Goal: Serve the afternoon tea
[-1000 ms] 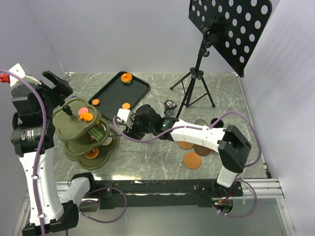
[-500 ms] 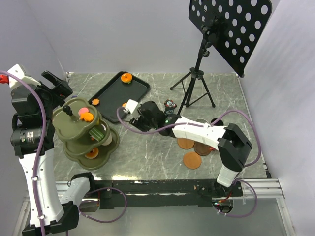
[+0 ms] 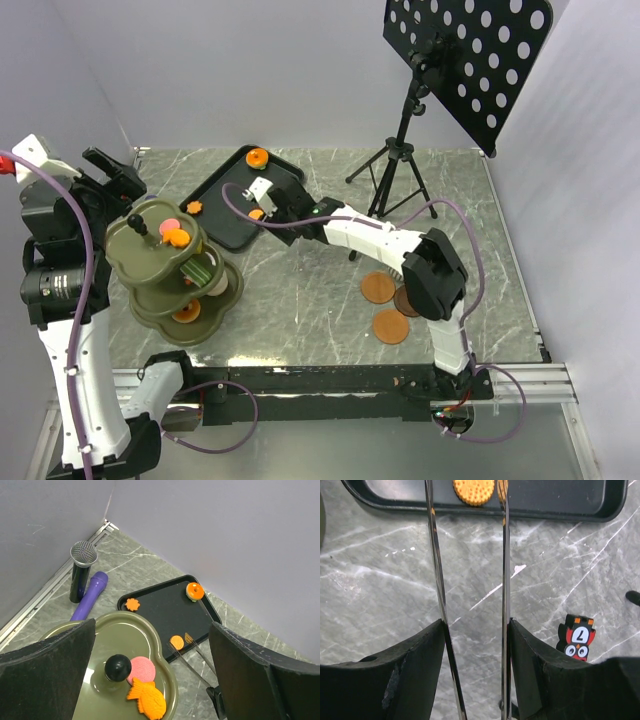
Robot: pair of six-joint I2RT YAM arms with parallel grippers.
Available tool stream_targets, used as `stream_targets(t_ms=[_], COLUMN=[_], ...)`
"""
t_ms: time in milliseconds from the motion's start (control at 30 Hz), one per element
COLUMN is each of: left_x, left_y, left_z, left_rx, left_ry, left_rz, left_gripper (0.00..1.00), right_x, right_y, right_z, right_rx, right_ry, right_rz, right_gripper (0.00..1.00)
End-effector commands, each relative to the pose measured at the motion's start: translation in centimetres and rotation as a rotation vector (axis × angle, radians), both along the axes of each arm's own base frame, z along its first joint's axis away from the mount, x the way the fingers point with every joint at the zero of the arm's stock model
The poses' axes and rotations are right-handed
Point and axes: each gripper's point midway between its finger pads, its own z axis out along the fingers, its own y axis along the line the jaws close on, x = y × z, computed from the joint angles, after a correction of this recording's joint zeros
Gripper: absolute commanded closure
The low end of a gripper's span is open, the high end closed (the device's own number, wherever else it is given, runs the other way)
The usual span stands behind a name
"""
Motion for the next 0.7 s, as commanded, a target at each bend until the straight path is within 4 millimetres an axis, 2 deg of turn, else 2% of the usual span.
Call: stream_targets(t_ms=[0,567,667], left_x=[-0.3,-0.4,-0.3], left_y=[0.5,0.6,0.5], left_z=[1.0,1.2,1.1], left_rx=[0.023,0.037,0.034], left_ry=[-0.044,-0.045,-0.045], left_rz=[0.025,0.024,0.022], left_gripper=[0.00,0.00,0.00], right_x=[0.8,2.2,2.3], right_y=[-0.1,-0.5,-0.5], right_z=[1.5,0.0,0.0], right_rx=[-0.013,-0.146,-0.151], right_ry=[0.012,0.037,0.045], right_rz=[-0.023,-0.043,-0.040], right_gripper=[0.41,0.41,0.46])
